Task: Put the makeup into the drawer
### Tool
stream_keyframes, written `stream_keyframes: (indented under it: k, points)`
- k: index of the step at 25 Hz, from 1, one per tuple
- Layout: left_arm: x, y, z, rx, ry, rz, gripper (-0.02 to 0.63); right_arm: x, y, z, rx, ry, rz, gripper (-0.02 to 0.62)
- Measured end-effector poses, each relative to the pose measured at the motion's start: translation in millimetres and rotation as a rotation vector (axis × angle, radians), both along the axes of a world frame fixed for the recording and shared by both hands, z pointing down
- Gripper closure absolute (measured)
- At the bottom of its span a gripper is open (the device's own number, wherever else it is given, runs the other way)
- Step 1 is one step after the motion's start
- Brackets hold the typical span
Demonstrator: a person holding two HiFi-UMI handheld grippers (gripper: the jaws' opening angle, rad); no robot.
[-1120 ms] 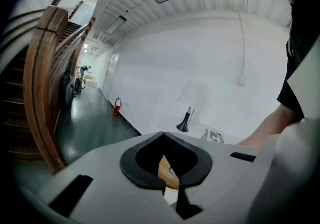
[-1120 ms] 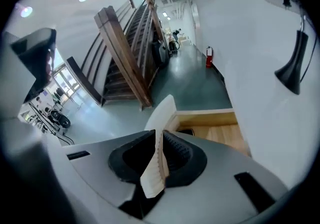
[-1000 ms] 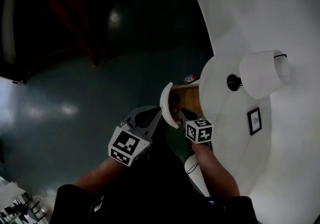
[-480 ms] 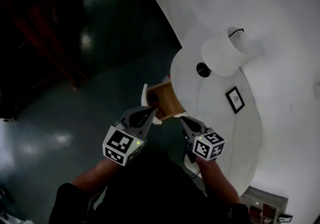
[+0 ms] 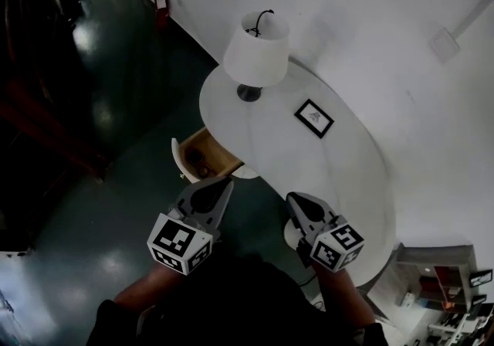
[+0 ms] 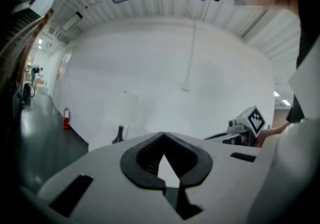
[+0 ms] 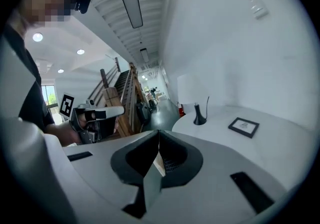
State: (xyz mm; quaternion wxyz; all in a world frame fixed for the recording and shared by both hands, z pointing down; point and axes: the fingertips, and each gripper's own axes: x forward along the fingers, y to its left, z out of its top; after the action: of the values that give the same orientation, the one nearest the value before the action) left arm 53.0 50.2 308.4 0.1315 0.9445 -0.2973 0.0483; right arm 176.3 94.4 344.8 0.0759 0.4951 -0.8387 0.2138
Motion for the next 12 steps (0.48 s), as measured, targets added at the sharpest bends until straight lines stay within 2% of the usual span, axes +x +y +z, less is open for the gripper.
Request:
stream_keyframes:
  k: [7,12]
  points:
    - [85,82,-25,0.036,0.002,0.081,0.595,84,93,-42,0.142,0.0,0.122,0.578]
    - [121,122,-37,0.06,-0.01,0.123,0.595,115,134,-63,0.211,-0.016,0.18,0.578]
